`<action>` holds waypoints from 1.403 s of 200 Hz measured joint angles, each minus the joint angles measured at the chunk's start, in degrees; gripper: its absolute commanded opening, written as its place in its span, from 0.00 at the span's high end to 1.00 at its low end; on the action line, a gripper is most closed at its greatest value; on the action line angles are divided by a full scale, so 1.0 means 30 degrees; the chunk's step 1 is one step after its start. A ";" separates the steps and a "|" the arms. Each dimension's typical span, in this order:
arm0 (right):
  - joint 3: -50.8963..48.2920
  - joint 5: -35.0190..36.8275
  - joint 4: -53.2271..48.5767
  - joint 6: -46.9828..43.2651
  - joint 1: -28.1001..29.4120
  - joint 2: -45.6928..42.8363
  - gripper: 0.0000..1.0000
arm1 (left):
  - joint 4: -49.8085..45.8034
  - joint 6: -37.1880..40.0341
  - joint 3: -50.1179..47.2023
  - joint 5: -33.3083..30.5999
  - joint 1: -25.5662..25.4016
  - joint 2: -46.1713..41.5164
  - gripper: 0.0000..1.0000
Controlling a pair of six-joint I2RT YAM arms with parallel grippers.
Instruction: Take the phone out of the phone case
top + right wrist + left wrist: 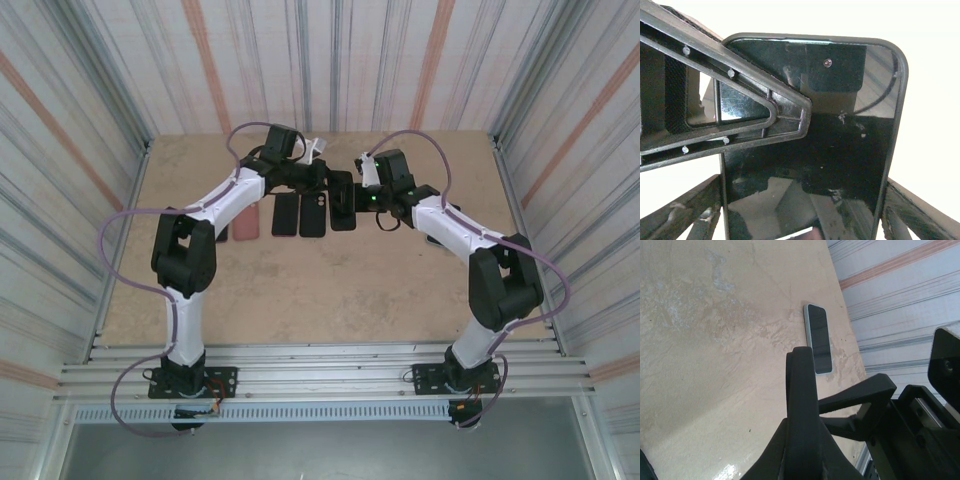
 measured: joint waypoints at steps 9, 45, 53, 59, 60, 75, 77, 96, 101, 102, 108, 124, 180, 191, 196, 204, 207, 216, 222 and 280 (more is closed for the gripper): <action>-0.0117 -0.0044 0.0080 0.0029 0.0007 -0.0160 0.10 | 0.0138 -0.0233 -0.0044 0.0087 0.0044 0.0000 0.94; -0.1348 -0.0335 0.0495 0.0306 -0.0036 -0.1792 0.06 | 0.1319 -0.1865 -0.0583 0.0051 0.0423 -0.0211 0.93; -0.1647 -0.0430 0.0554 0.0372 -0.0109 -0.2251 0.07 | 0.1676 -0.2295 -0.0692 -0.0051 0.0590 -0.0219 0.93; -0.1858 -0.0583 0.0670 0.0452 -0.0131 -0.2608 0.07 | 0.1902 -0.2659 -0.0758 -0.0138 0.0721 -0.0240 0.93; -0.1880 -0.0605 0.0692 0.0466 -0.0138 -0.2645 0.07 | 0.1974 -0.2739 -0.0772 -0.0175 0.0758 -0.0248 0.93; -0.2630 -0.0962 0.1304 0.0911 -0.0372 -0.3563 0.09 | 0.2696 -0.3723 -0.1173 -0.0597 0.1005 -0.0459 0.93; -0.2747 -0.1020 0.1348 0.0969 -0.0408 -0.3694 0.10 | 0.2776 -0.3869 -0.1246 -0.0634 0.1042 -0.0517 0.92; -0.3869 -0.1661 0.2375 0.1989 -0.0940 -0.4714 0.15 | 0.3971 -0.5508 -0.2091 -0.1333 0.1239 -0.1144 0.92; -0.4189 -0.1836 0.2718 0.2353 -0.1086 -0.4962 0.16 | 0.4386 -0.5982 -0.2361 -0.1552 0.1239 -0.1348 0.92; -0.4240 -0.1865 0.2776 0.2419 -0.1107 -0.4983 0.16 | 0.4452 -0.6076 -0.2404 -0.1581 0.1231 -0.1377 0.92; -0.4590 -0.2084 0.3169 0.2878 -0.1253 -0.5231 0.17 | 0.4925 -0.6615 -0.2732 -0.1821 0.1217 -0.1625 0.92; -0.5654 -0.2667 0.4685 0.4444 -0.1617 -0.5836 0.20 | 0.6076 -0.8167 -0.3512 -0.2543 0.1078 -0.2295 0.92; -0.9165 -0.3730 1.0265 1.0120 -0.2025 -0.7890 0.44 | 0.9318 -1.2050 -0.4488 -0.5246 -0.0459 -0.3381 0.92; -0.9770 -0.3745 1.1089 1.0994 -0.2091 -0.8298 0.46 | 0.9719 -1.2517 -0.4510 -0.5617 -0.0794 -0.3446 0.92; -0.9989 -0.3745 1.1431 1.1402 -0.2127 -0.8422 0.48 | 0.9894 -1.2699 -0.4524 -0.5748 -0.0940 -0.3475 0.92; -1.0316 -0.3738 1.1963 1.1890 -0.2127 -0.8597 0.49 | 1.0178 -1.3005 -0.4605 -0.5894 -0.1129 -0.3555 0.92; -1.0448 -0.3730 1.2211 1.2050 -0.2127 -0.8663 0.50 | 1.0295 -1.3121 -0.4663 -0.5923 -0.1202 -0.3592 0.92; -1.0768 -0.3723 1.2830 1.2597 -0.2127 -0.8772 0.51 | 1.0732 -1.3500 -0.4932 -0.5989 -0.1341 -0.3738 0.92; -1.0965 -0.3687 1.3180 1.2896 -0.2135 -0.8845 0.52 | 1.1118 -1.3770 -0.5202 -0.6025 -0.1406 -0.3869 0.92; -1.1992 -0.2776 1.5701 1.4855 -0.1829 -0.9107 0.63 | 1.3602 -1.6276 -0.6827 -0.6003 -0.1377 -0.4488 0.91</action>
